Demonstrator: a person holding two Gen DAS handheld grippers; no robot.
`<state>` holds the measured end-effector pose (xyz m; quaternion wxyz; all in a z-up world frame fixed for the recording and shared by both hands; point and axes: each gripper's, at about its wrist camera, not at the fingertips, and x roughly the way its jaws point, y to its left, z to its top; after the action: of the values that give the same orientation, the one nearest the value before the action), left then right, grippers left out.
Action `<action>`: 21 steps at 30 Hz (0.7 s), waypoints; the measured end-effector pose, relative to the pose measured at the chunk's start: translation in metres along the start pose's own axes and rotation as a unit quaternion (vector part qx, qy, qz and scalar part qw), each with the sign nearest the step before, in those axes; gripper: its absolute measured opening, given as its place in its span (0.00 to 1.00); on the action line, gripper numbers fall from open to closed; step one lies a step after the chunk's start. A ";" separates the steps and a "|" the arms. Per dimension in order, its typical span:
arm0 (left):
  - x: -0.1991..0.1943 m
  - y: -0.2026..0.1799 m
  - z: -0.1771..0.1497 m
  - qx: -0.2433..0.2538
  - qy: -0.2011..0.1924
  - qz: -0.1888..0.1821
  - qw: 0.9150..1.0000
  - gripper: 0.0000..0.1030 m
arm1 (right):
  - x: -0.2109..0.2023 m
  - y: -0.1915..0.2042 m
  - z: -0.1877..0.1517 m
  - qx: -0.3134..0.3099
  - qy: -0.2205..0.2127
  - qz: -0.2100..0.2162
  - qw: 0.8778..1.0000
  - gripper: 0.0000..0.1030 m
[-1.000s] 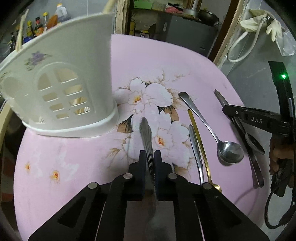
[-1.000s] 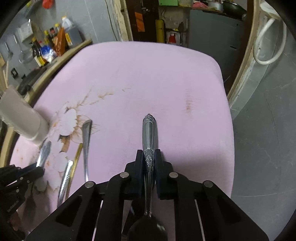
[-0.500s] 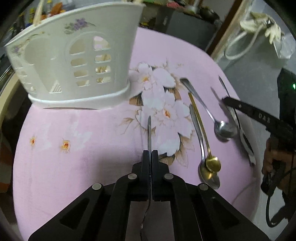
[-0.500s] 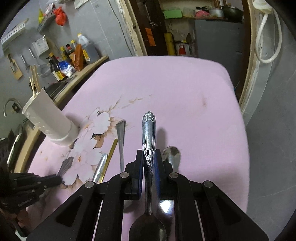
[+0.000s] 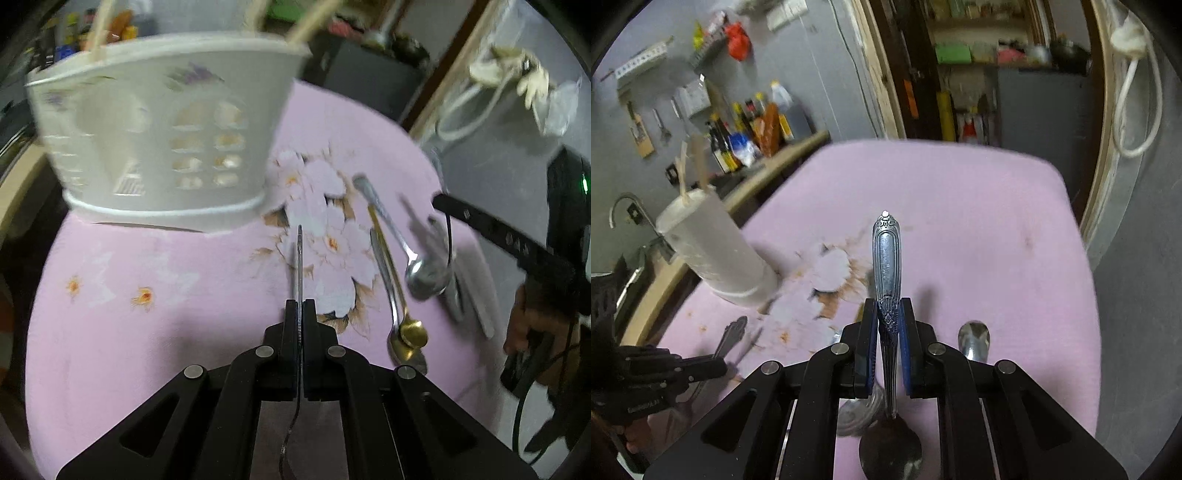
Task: Organize utensils
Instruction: 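Lift the fork with the left tool while the right tool carries its spoon toward the white holder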
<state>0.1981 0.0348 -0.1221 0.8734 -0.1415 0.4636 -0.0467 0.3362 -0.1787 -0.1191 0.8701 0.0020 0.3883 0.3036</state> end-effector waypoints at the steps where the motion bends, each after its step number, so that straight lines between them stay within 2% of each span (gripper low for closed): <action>1: -0.008 0.001 -0.003 -0.007 -0.019 0.005 1.000 0.00 | -0.006 0.004 -0.002 -0.005 -0.010 -0.002 1.000 0.08; 6: -0.050 0.002 -0.010 -0.034 -0.101 0.009 0.994 0.00 | -0.032 0.020 -0.009 -0.005 -0.045 -0.005 0.999 0.08; 8: -0.057 0.000 -0.004 -0.041 -0.122 0.013 0.992 0.00 | -0.041 0.025 -0.011 0.003 -0.058 -0.006 0.998 0.08; 14: -0.081 0.004 0.016 -0.043 -0.154 0.008 0.987 0.00 | -0.052 0.040 -0.008 0.023 -0.075 -0.011 0.997 0.08; 21: -0.117 0.017 0.049 -0.025 -0.197 0.005 0.980 0.00 | -0.084 0.070 0.014 0.032 -0.142 -0.017 0.989 0.08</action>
<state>0.1711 0.0856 -0.0075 0.9440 -0.1676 0.2841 -0.0016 0.2657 -0.1627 -0.0362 0.9210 0.0660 0.2700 0.2730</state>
